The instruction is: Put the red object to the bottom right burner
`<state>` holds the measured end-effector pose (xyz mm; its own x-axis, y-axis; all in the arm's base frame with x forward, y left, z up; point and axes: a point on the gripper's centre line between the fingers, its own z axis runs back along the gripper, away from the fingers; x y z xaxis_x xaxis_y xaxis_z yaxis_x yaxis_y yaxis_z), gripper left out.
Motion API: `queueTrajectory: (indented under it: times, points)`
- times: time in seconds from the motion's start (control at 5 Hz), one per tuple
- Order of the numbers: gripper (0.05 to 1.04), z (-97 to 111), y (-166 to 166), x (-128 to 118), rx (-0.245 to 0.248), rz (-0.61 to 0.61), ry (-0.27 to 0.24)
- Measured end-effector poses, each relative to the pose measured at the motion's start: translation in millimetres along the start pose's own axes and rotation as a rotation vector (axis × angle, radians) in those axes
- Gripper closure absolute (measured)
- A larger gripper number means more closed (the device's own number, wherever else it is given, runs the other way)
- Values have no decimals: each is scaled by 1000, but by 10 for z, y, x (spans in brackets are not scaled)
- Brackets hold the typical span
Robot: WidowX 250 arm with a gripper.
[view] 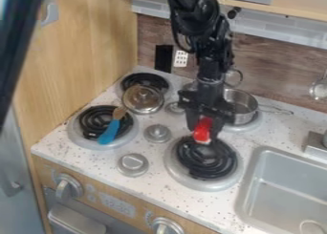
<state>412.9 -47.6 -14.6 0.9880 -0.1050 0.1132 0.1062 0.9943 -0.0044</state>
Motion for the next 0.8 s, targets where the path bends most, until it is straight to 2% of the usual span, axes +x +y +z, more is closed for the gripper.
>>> queueTrajectory:
  times: [0.2,0.4,0.6,0.8]
  points:
    - [537,-34,0,-40,0,-9,32]
    - [537,13,-4,-91,8,-34,86]
    - [453,-34,-75,-146,11,-64,126]
    - [147,-19,-105,-156,19,-72,138]
